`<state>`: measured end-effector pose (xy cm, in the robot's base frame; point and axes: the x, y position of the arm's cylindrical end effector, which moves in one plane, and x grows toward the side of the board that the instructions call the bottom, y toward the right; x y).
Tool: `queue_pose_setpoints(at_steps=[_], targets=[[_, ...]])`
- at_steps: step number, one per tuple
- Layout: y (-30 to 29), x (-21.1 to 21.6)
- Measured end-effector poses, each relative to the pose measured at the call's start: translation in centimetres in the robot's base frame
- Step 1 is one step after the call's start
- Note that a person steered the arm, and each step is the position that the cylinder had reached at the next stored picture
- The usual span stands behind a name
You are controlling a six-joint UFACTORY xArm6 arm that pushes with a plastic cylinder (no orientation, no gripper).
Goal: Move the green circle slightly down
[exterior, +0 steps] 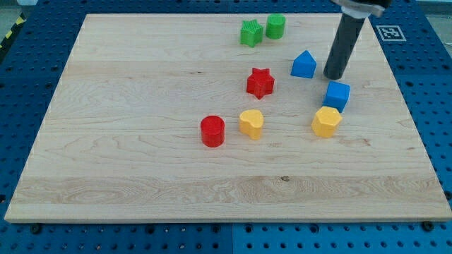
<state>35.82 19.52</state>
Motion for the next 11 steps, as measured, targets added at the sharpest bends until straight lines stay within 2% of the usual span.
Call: queue_pose_setpoints(at_steps=[2,3,7,11], targets=[[-0.5,-11.7],[-3.7,-14.7],[-8.4,-15.2],[-11.8,-10.7]])
